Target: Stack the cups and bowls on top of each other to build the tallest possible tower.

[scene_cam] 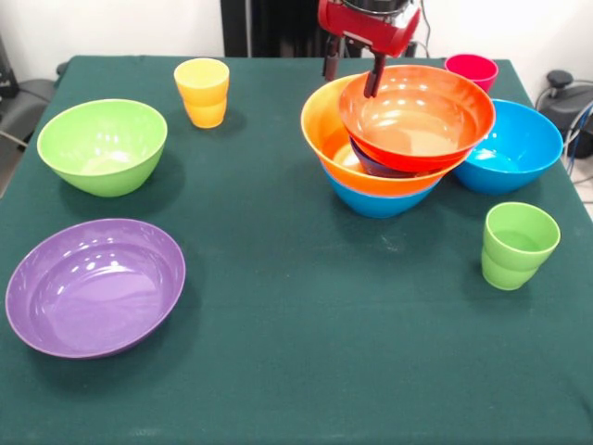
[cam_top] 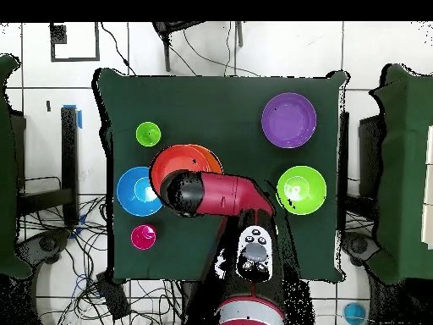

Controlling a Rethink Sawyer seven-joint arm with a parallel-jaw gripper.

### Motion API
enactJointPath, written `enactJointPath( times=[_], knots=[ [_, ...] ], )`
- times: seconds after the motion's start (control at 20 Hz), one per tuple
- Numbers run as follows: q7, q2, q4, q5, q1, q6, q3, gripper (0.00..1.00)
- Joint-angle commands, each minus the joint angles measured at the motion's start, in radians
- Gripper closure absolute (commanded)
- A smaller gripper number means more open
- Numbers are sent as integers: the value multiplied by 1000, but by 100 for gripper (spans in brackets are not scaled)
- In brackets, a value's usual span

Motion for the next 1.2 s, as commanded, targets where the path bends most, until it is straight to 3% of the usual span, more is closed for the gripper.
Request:
enactJointPath(
  times=[0.05, 1.2],
  knots=[
    [-13, 80, 39, -86, -12, -114, 96, 0],
    [-7, 123, 41, -88, -3, -167, 80, 0]
  ],
)
